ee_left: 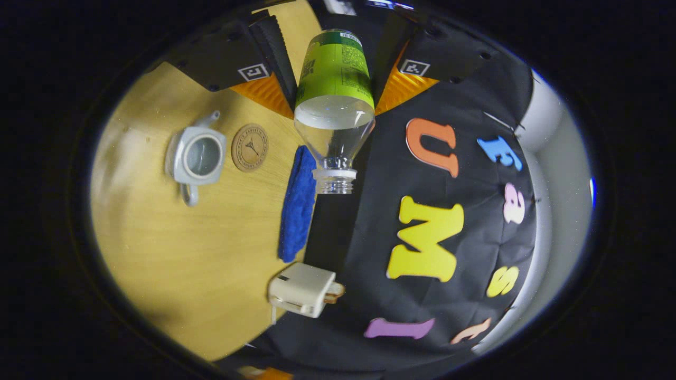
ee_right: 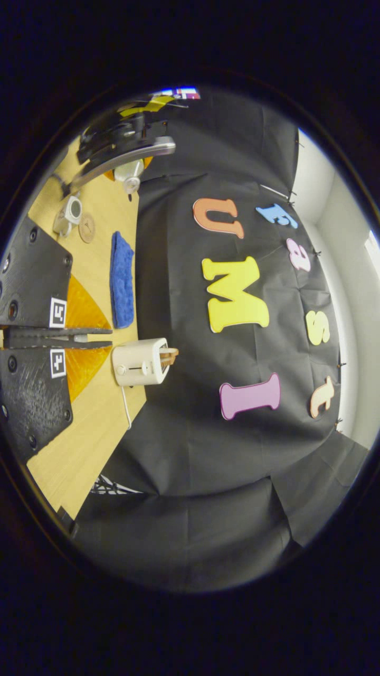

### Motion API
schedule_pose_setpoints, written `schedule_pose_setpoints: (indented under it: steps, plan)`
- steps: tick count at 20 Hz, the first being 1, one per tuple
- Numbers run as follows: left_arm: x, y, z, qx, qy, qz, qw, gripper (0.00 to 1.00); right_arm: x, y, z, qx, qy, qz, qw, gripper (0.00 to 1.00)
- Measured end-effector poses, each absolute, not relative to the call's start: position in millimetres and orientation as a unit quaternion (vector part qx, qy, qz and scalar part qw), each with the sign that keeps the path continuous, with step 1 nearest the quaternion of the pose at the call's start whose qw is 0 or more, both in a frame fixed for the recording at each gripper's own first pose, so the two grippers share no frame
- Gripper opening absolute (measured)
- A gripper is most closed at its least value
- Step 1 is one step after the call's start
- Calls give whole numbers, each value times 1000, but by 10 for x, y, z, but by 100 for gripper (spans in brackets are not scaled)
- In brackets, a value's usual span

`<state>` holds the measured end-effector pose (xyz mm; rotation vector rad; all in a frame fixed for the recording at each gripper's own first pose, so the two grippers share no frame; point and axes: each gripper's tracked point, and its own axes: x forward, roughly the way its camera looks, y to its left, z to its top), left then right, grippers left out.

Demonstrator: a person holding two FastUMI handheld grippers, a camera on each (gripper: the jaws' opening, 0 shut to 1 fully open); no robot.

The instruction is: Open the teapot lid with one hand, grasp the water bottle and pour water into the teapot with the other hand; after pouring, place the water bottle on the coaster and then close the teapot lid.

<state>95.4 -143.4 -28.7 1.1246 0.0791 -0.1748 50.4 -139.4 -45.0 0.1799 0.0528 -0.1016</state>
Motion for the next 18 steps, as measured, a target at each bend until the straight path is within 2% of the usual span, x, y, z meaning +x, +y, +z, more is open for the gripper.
schedule_pose_setpoints:
  steps: [3, 6, 9, 13, 18]
  plan:
    - [1121, -1542, -65, 353, 25, -94, 930, 74, 531, -1469, -487, 80, 29, -65, 994, 0]
    - [1255, -1746, 199, 176, -21, -125, 976, 75, 519, -1500, -487, 91, 30, -64, 993, 0]
    - [1411, -1801, 245, 86, -43, -141, 985, 75, 538, -1526, -489, 94, 29, -69, 993, 0]
    - [1651, -1761, 6, -19, -23, -150, 988, 76, 549, -1531, -519, 91, 30, -71, 993, 0]
    - [1835, -1793, -323, -40, -6, -145, 989, 76, 579, -1506, -565, 78, 36, -74, 994, 0]
